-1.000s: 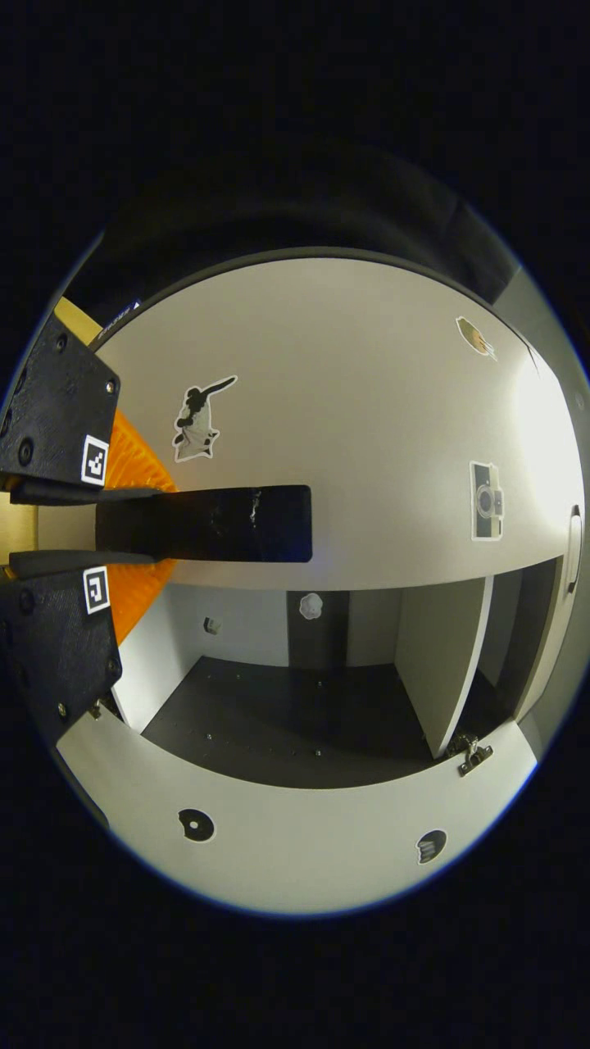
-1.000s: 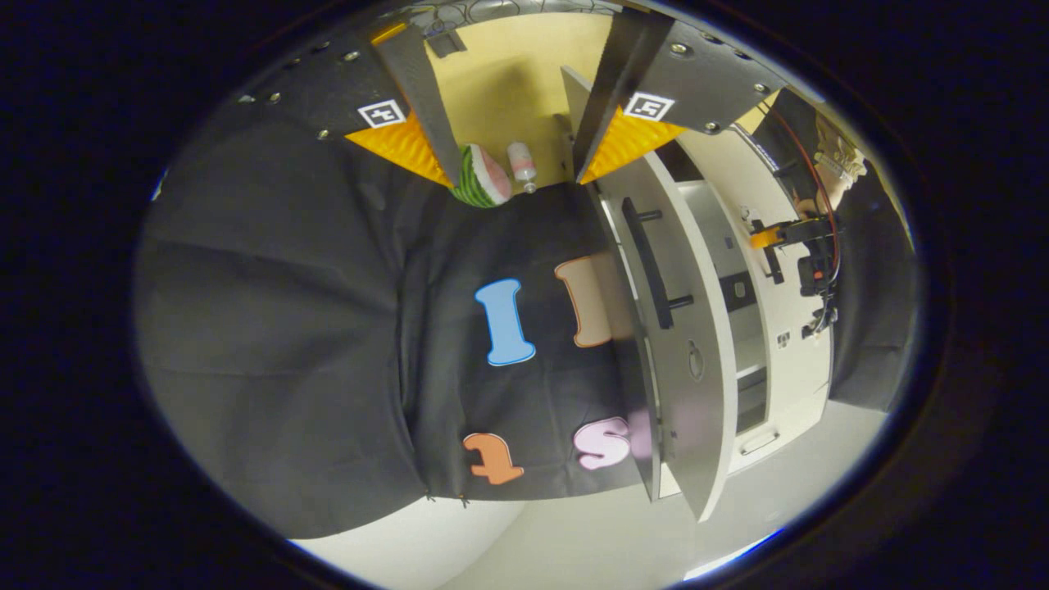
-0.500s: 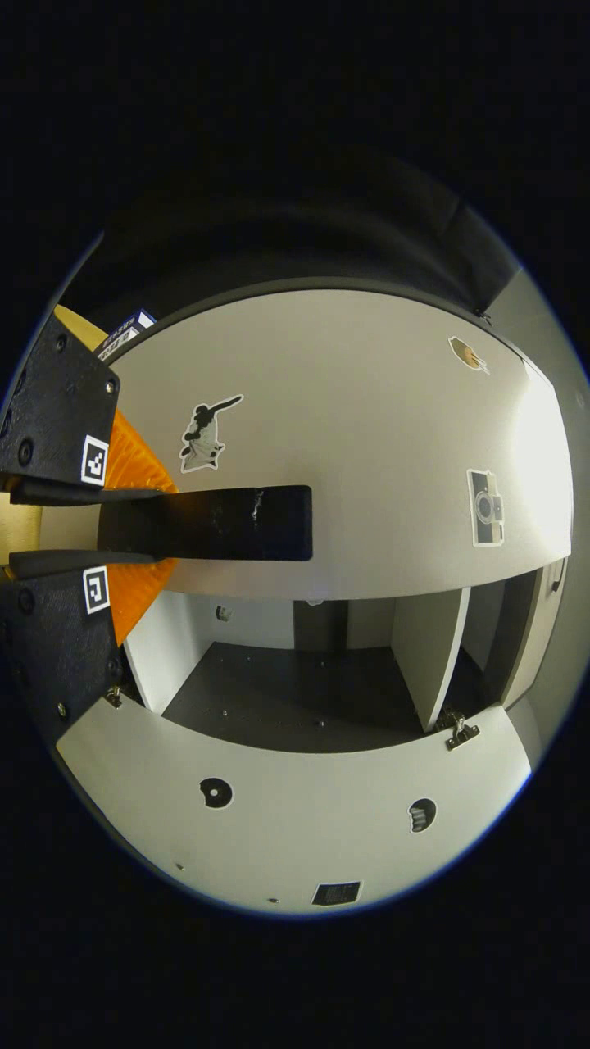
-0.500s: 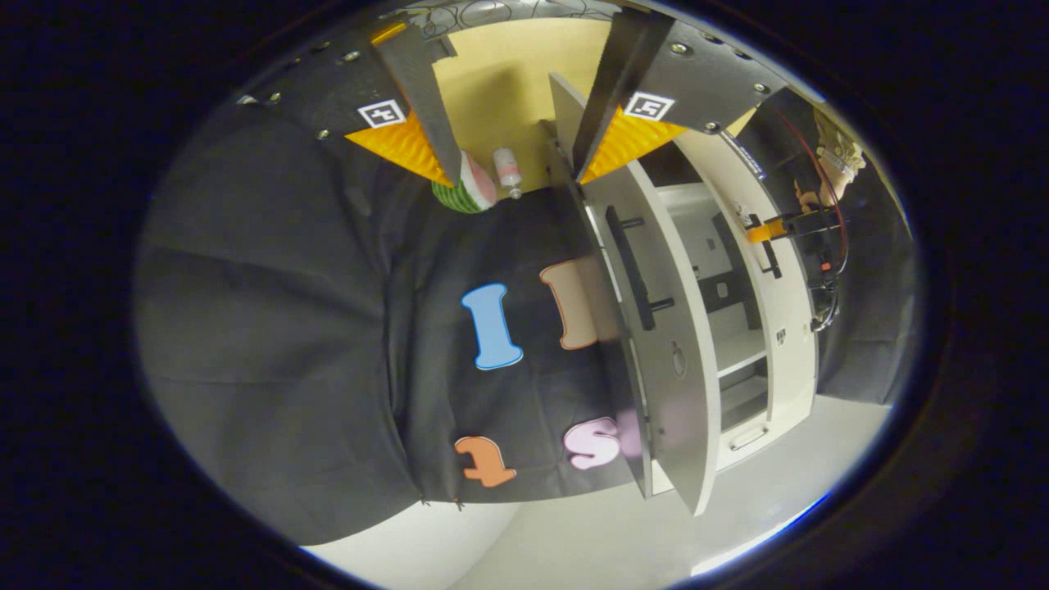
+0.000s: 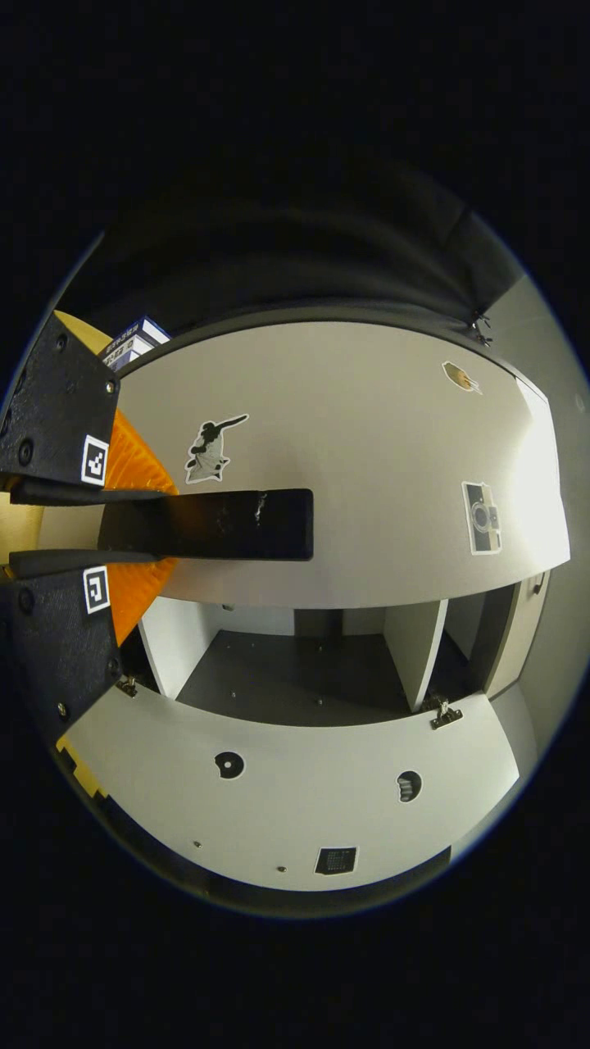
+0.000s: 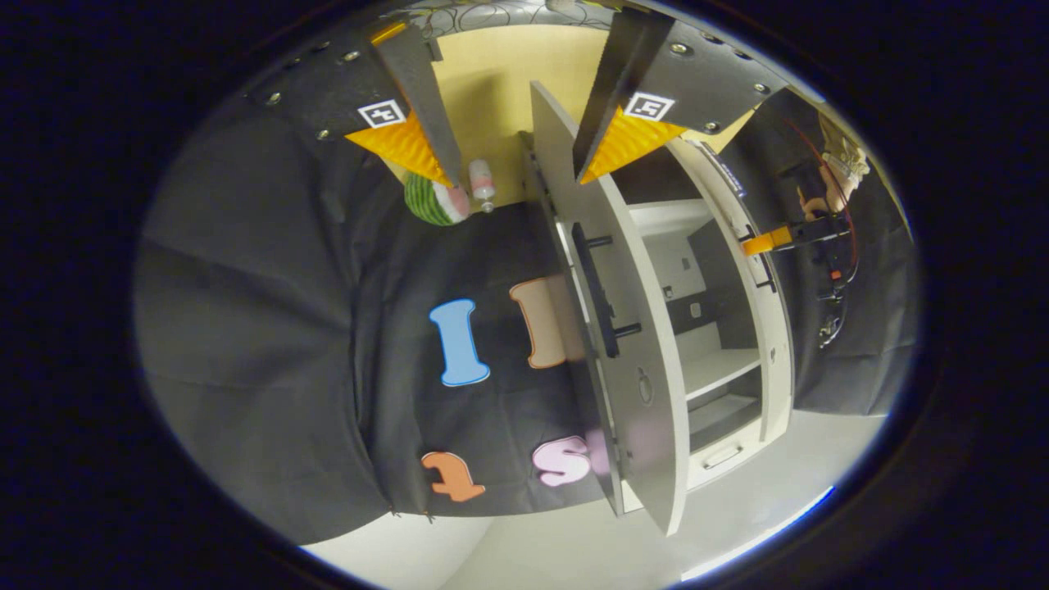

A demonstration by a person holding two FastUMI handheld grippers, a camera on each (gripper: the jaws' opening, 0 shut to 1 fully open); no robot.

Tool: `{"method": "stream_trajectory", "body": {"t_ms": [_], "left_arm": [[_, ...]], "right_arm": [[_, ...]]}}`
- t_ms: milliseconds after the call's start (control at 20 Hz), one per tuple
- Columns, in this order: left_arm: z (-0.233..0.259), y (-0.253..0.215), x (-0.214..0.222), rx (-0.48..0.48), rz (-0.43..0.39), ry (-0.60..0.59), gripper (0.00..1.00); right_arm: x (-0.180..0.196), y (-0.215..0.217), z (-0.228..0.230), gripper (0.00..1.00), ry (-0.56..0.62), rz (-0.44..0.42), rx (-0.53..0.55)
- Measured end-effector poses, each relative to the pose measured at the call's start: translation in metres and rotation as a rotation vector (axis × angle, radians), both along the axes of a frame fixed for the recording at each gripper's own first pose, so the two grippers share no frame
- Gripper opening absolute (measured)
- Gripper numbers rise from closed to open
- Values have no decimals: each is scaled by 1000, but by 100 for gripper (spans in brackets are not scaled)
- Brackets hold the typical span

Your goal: Open the right door of the double-door shoe cabinet with the right hand, and open the left door with the left hand.

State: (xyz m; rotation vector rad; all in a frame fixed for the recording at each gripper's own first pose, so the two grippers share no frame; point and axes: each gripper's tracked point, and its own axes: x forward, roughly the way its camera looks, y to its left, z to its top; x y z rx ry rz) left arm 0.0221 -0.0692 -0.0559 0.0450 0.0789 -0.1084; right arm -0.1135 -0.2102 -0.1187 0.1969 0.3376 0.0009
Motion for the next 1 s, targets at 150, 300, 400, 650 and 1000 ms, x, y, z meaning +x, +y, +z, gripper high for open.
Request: {"method": "stream_trajectory", "body": {"t_ms": [150, 300, 400, 650, 1000], "left_arm": [[1, 7, -12, -5, -21, -12, 22], [1, 14, -24, 0, -42, -25, 22], [2, 20, -33, 11, -59, -34, 22], [3, 38, -53, 15, -82, -55, 22], [4, 65, -73, 36, -109, -68, 22]], "right_arm": [[9, 11, -4, 74, 9, 39, 7], [20, 27, -8, 74, 16, 81, 11], [26, 39, -13, 74, 25, 111, 13], [38, 66, -24, 81, 47, 174, 46], [39, 84, -35, 82, 64, 205, 74]]}}
